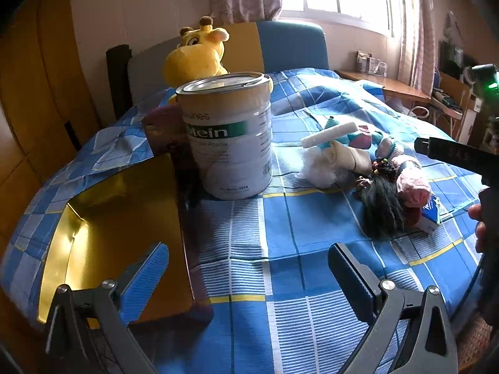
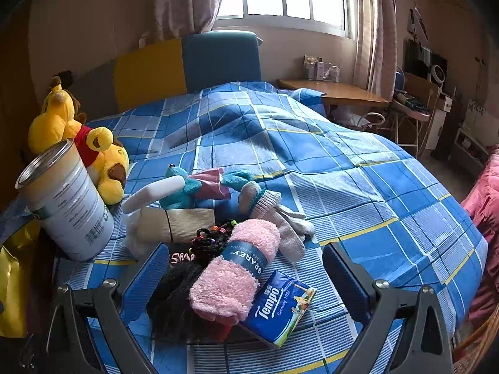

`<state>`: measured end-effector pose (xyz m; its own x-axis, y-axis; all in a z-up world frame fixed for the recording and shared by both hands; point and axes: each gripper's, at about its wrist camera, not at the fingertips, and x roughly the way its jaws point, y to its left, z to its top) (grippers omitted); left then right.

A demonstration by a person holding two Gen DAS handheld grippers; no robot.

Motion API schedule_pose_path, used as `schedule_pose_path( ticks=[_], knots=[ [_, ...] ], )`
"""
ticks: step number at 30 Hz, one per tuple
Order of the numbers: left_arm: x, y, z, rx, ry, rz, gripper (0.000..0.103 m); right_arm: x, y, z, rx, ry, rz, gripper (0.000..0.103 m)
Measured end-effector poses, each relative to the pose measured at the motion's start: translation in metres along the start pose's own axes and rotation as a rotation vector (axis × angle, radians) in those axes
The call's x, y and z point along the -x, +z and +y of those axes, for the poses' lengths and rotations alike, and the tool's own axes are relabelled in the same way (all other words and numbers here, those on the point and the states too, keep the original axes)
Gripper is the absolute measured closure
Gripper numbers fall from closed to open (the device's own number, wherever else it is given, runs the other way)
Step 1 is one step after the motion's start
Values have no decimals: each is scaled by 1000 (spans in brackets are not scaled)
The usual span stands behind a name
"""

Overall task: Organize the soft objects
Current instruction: 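Move both tools toward the pile of soft items on the bed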

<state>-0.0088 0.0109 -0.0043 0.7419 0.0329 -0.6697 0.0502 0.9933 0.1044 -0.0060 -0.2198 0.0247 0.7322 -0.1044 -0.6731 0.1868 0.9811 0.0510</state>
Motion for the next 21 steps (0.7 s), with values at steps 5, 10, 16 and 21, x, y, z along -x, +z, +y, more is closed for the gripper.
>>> schedule_pose_path(
  ticks=[5, 10, 16, 21],
  knots=[
    [3, -1, 0, 1, 0, -6, 0, 1, 0, 1, 2, -1, -4, 2],
    [5, -1, 0, -4, -6, -11, 0, 1, 1, 0, -3, -1, -5, 2],
    [8, -1, -2, -17, -5, -21, 0, 1, 1, -2, -9, -1, -3, 2],
    [9, 0, -4, -25, -11, -21, 0, 1, 1, -3, -17, -2, -3, 2]
  ],
)
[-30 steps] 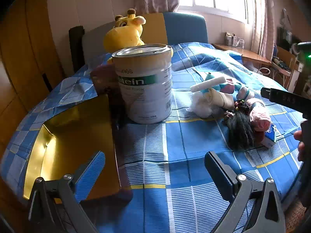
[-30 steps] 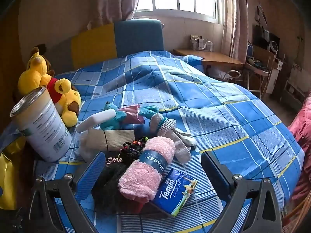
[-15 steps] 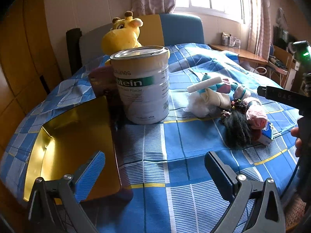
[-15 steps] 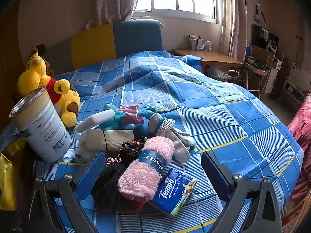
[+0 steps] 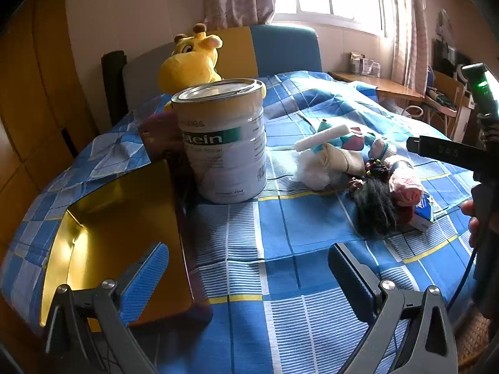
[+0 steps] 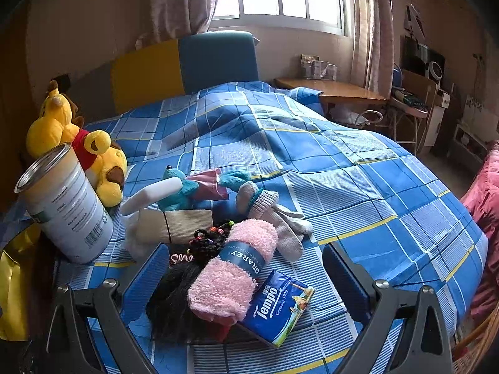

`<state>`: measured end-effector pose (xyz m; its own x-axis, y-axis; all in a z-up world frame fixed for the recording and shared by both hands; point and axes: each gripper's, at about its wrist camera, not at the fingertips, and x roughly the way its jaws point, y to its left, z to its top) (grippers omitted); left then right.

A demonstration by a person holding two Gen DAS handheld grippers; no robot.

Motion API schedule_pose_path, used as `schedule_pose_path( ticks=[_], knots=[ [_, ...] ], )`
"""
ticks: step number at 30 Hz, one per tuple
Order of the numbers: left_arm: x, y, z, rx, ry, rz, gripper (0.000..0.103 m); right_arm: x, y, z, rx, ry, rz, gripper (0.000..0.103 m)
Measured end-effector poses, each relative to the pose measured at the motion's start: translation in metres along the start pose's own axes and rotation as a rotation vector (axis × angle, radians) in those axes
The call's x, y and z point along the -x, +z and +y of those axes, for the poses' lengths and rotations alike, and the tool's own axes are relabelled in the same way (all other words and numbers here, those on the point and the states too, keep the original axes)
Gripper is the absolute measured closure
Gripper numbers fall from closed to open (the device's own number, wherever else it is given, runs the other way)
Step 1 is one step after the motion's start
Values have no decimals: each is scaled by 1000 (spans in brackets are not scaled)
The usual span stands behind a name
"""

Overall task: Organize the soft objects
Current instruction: 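Move both tools toward the pile of soft items on the bed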

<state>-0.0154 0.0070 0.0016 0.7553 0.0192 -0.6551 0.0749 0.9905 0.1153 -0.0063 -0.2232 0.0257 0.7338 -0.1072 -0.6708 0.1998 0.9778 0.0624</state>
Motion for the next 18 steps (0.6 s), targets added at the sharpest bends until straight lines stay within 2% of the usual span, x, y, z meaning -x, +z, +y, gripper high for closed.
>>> schedule_pose_path(
  ticks=[10, 18],
  knots=[
    [-2, -1, -6, -24, -18, 8, 0, 0, 1, -5, -26, 5, 2, 2],
    [-8, -3, -7, -14, -67, 39, 0, 0, 2, -16, -81, 12, 4, 2]
  ],
)
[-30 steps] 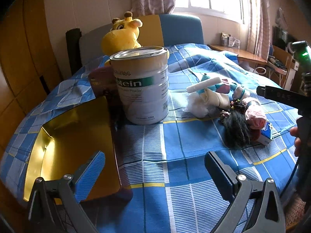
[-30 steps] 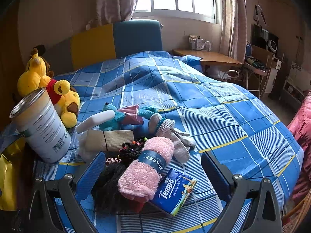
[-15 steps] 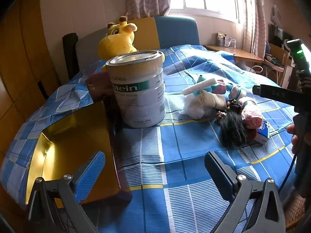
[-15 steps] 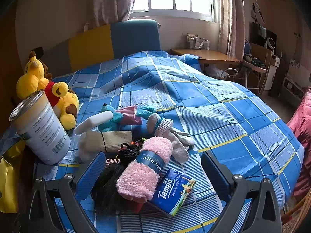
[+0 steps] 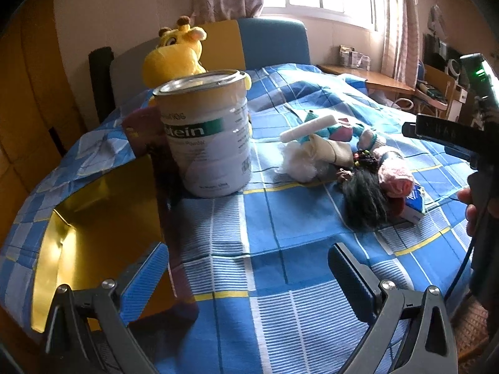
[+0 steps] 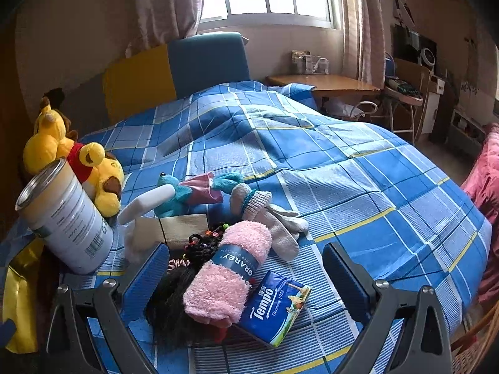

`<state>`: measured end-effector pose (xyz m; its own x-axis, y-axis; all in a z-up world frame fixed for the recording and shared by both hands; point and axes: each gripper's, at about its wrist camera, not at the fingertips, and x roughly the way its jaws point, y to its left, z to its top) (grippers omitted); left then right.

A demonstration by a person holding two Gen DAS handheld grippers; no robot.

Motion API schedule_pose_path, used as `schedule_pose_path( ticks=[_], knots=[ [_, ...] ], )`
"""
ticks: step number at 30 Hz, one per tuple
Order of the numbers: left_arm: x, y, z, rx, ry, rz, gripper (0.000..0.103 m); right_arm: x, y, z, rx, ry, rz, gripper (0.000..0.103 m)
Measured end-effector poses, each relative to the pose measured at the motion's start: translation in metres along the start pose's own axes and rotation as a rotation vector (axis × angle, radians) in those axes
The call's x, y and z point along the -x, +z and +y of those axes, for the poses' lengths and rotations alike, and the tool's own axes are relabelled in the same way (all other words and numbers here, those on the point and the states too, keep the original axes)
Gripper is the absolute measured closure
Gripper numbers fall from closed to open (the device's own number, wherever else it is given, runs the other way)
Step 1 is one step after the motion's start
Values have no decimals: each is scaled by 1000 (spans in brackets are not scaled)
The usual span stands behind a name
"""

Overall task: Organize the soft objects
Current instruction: 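Move both tools toward the pile of soft items on the bed, then grasp the black-haired doll with the left tool while the right tool grasps the pink fuzzy sock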

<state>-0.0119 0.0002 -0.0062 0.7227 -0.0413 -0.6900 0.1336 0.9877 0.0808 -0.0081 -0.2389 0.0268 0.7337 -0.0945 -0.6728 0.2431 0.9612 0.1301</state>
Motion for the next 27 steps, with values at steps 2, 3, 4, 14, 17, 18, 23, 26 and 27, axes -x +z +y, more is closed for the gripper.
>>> schedule_pose_path(
  ticks=[2, 3, 4, 14, 17, 18, 23, 26, 27],
  knots=[
    [-1, 0, -1, 3, -13, 7, 0, 0, 1, -3, -14, 1, 1, 2],
    [-2, 0, -1, 1, -17, 10, 0, 0, 1, -5, -25, 3, 3, 2],
    [-3, -1, -2, 0, -21, 12, 0, 0, 1, -6, -30, 4, 4, 2],
    [-16, 6, -15, -30, -129, 77, 0, 1, 5, -33, -163, 8, 7, 2],
    [-26, 12, -23, -41, -196, 111, 5, -1, 5, -44, -221, 17, 24, 2],
    [-30, 14, -25, -45, -215, 120, 13, -2, 4, -46, -235, 18, 31, 2],
    [-48, 22, -38, -34, -285, 162, 20, -8, 2, -58, -307, 43, 70, 2],
    [-54, 26, -47, -56, -297, 163, 21, -11, 1, -59, -321, 69, 89, 2],
    [-55, 28, -48, -60, -305, 166, 21, -13, 1, -57, -321, 80, 100, 2]
  ],
)
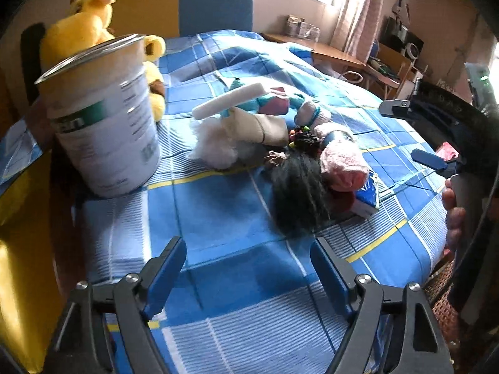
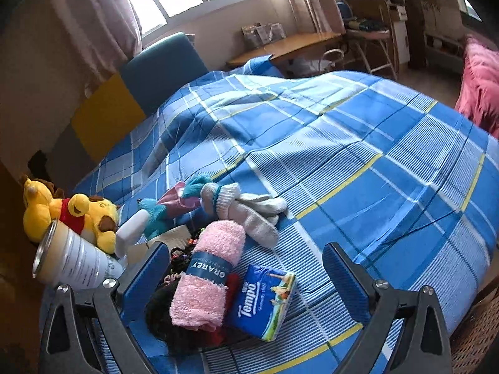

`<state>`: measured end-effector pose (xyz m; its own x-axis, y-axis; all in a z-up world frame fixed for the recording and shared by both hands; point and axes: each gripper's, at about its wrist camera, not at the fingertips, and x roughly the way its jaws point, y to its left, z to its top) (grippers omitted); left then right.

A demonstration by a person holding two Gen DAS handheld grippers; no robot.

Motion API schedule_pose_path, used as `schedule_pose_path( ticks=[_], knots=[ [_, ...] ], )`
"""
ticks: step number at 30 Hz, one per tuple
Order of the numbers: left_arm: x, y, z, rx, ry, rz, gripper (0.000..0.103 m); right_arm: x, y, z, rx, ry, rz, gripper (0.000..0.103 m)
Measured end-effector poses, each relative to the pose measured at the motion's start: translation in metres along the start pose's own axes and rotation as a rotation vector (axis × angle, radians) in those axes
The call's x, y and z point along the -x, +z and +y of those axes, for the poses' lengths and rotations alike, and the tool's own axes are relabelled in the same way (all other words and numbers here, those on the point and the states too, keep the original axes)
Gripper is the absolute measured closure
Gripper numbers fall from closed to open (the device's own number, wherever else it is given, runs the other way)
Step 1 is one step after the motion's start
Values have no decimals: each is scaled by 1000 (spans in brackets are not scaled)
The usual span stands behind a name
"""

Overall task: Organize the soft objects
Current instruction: 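Grasp the black-haired doll with the left tool while the right tool grasps the pink fuzzy sock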

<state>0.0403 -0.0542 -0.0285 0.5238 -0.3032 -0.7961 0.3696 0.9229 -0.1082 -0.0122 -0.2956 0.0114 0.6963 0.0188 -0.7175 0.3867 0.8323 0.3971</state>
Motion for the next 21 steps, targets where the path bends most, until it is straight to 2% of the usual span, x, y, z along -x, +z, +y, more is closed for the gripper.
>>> schedule_pose_path(
  ticks=[4, 7, 12, 13, 15, 16, 20, 21],
  knots=[
    [-9, 5, -2, -5, -9, 13, 22, -6, -2, 8, 31, 24, 31, 2],
    [-14, 3, -1, 12, -24, 31, 21, -18, -7, 20, 81, 42, 92, 2],
    [-19, -2, -7, -9, -27, 38, 21, -41, -17, 36, 190, -10, 170, 9],
    [-19, -2, -7, -10, -30, 38, 21, -49, -21, 38, 207, -11, 210, 14],
    [-19, -1, -5, -6, -29, 34, 21, -53, -23, 38, 215, -6, 243, 50],
    [-18, -1, -4, -5, -28, 32, 22, -52, -24, 38, 219, -17, 231, 74],
    [-17, 5, -1, -8, -29, 26, 23, -34, -16, 28, 179, 6, 161, 81],
    [-16, 7, -1, -13, -29, 22, 27, -31, -14, 25, 161, 11, 148, 81]
  ],
)
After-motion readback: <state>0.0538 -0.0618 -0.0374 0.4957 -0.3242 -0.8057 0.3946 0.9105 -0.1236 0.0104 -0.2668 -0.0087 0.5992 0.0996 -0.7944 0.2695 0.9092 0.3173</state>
